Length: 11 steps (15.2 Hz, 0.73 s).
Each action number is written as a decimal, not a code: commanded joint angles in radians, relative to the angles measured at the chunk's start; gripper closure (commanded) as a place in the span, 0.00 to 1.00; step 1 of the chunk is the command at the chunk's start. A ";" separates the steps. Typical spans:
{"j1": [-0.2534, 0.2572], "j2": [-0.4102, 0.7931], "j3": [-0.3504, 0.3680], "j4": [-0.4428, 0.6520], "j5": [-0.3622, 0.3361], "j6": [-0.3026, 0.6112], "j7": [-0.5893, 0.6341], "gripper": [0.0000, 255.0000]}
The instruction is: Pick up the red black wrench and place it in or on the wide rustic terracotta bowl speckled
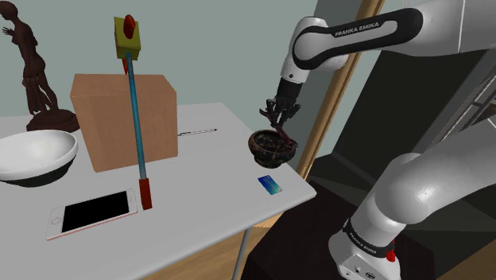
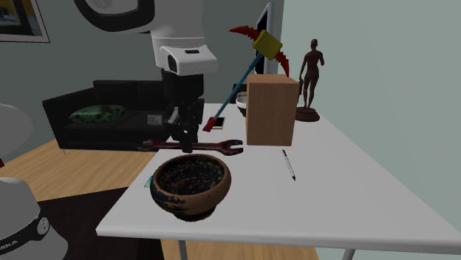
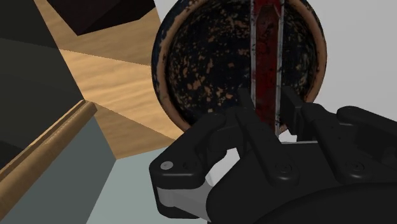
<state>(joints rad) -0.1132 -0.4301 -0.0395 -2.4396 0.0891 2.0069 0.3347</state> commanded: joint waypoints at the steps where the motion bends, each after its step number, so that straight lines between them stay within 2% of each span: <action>1: -0.001 0.003 -0.002 -0.027 0.001 0.030 -0.005 1.00; 11: 0.003 0.062 -0.004 -0.116 0.011 0.176 -0.021 1.00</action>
<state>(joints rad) -0.1105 -0.3765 -0.0422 -2.5484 0.0990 2.1694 0.3160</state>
